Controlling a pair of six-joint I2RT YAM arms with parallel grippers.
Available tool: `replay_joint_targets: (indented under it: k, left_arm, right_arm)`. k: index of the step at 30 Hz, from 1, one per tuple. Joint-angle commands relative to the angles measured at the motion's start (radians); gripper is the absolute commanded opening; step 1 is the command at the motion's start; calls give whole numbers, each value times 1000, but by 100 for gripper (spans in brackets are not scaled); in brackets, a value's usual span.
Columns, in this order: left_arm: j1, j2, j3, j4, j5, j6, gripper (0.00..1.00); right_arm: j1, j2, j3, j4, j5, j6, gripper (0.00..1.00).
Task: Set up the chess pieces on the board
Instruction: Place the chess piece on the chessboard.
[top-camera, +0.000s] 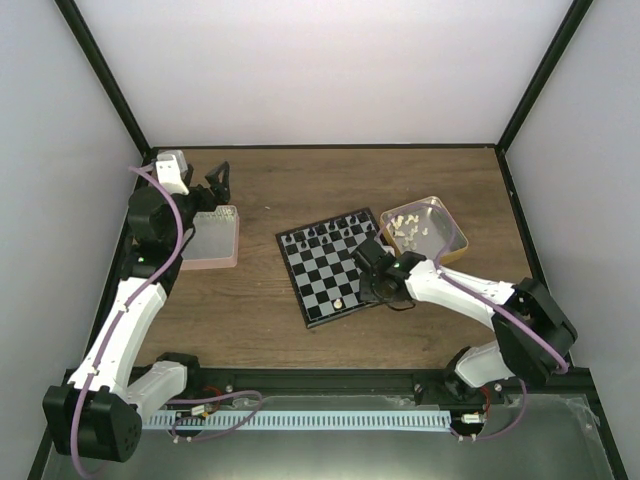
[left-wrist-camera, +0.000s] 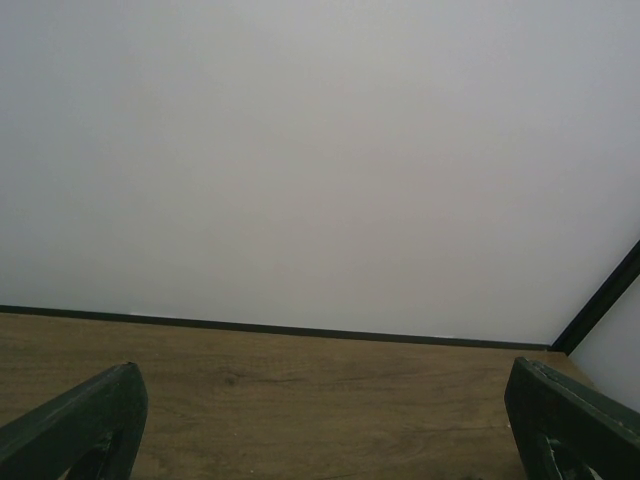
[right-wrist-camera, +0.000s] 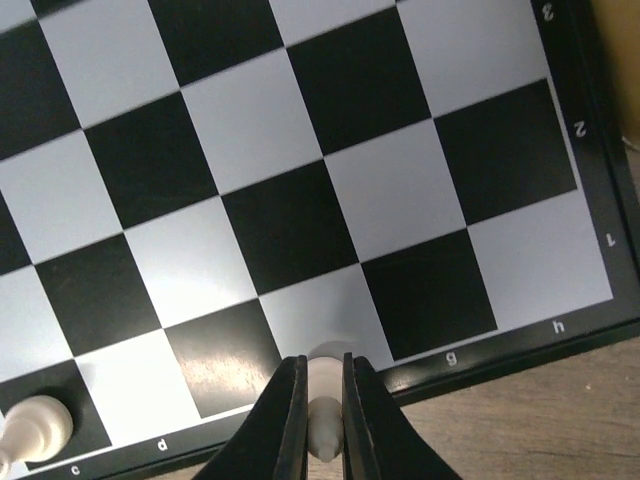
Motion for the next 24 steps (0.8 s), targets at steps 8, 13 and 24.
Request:
replay_joint_targets:
  k: [8,13,24]
  left_arm:
    - [5,-11,-11,21,-4,28,100]
    - [5,-11,-12,19,-1,27,100]
    - [6,-14,-10,15,8,23,100]
  right_arm:
    - [12,16,17,58,65,-3,3]
    - [12,20,-1,77,69,-8,5]
    - [14,21,-11,55,111,2,8]
